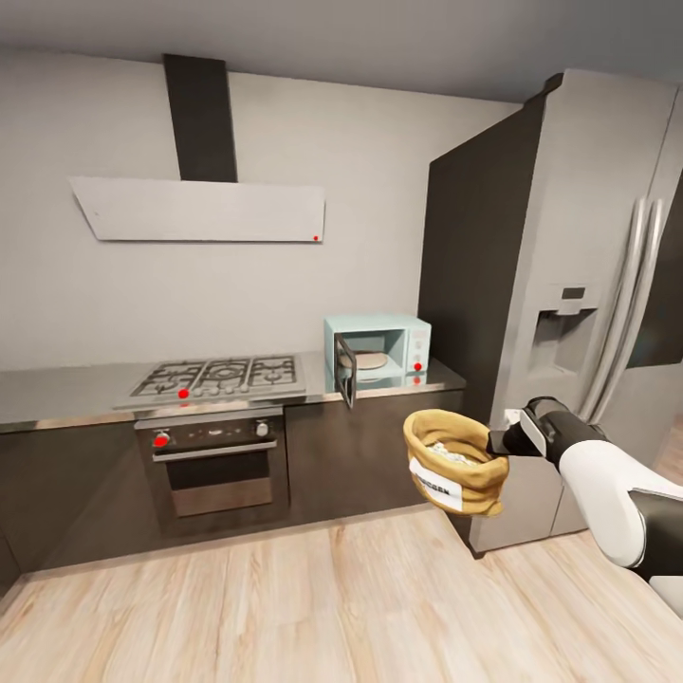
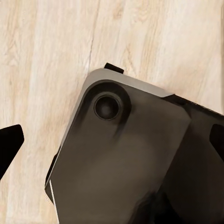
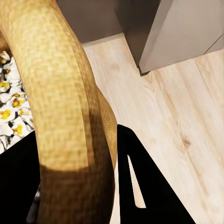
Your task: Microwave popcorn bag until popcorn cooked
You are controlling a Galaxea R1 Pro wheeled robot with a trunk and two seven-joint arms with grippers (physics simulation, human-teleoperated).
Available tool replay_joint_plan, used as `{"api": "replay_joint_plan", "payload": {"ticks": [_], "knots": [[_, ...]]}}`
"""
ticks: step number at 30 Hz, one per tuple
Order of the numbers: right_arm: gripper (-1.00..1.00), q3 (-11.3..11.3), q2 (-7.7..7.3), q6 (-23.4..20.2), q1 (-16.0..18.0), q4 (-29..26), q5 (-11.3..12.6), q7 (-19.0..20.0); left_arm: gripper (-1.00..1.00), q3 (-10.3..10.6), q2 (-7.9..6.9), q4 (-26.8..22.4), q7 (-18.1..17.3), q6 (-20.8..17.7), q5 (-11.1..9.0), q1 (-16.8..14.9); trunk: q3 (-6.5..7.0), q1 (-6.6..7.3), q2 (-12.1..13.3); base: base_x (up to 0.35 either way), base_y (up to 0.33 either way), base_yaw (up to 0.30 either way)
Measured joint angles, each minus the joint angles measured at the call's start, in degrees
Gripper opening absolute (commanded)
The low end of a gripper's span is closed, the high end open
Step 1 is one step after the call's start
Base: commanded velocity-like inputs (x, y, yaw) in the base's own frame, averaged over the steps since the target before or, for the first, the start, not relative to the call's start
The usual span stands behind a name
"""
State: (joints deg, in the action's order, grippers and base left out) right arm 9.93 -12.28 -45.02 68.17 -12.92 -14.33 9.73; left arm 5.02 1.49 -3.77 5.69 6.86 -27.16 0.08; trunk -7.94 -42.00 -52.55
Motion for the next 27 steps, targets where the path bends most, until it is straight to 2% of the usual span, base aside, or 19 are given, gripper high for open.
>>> {"api": "replay_joint_plan", "payload": {"ticks": [27], "knots": [[-1.0,0.13,0.68,-0.15,0.0,0.18,0.56,0.06,1.0,0.02,-0.01,0.0,-0.01,-0.26,-0.01,0.0,0.0,0.0,0.0,0.313,0.0,0.0]]}}
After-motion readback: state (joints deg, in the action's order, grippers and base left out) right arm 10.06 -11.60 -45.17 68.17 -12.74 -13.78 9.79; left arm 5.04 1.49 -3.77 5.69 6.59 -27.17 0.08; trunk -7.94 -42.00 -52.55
